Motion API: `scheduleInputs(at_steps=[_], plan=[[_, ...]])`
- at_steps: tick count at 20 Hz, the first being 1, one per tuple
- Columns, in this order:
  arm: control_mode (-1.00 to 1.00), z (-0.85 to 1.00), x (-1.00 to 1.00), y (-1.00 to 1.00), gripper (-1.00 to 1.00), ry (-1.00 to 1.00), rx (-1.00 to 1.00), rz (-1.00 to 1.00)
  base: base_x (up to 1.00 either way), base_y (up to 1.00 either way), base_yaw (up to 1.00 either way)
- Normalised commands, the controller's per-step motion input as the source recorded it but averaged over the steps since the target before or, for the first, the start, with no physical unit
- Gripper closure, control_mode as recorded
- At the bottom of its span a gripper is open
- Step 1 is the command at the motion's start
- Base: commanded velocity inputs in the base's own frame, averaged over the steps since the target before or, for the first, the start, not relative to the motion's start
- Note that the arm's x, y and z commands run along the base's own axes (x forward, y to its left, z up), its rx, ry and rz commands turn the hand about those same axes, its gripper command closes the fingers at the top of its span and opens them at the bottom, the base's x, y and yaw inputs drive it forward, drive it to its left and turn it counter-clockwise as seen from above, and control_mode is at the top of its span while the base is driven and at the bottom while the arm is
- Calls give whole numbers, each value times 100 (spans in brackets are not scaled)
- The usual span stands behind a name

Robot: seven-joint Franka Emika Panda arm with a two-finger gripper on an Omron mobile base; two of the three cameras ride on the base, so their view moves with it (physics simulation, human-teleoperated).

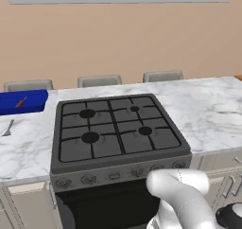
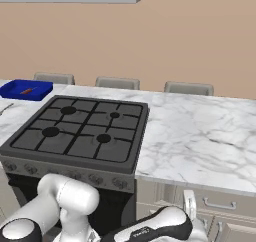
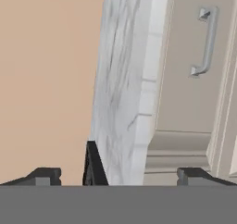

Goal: Take the tongs from the drawer on the right and place them on the dining counter next to the tray containing the hot dog.

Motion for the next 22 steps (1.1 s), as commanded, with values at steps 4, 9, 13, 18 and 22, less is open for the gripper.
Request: scheduleInputs(at_steps=[4,9,13,18,22], plan=[[-100,-33,0,-19,-100,-9,0,-2,0,0,0],[-100,-29,3,-15,-100,-2,0,-3,0,0,0],[-100,-27,8,-26,-100,0,0,-5,0,0,0],[-100,-31,9,-32,-100,0,0,-5,0,0,0],[-100,-33,11,-22,-100,0,0,-4,0,0,0]])
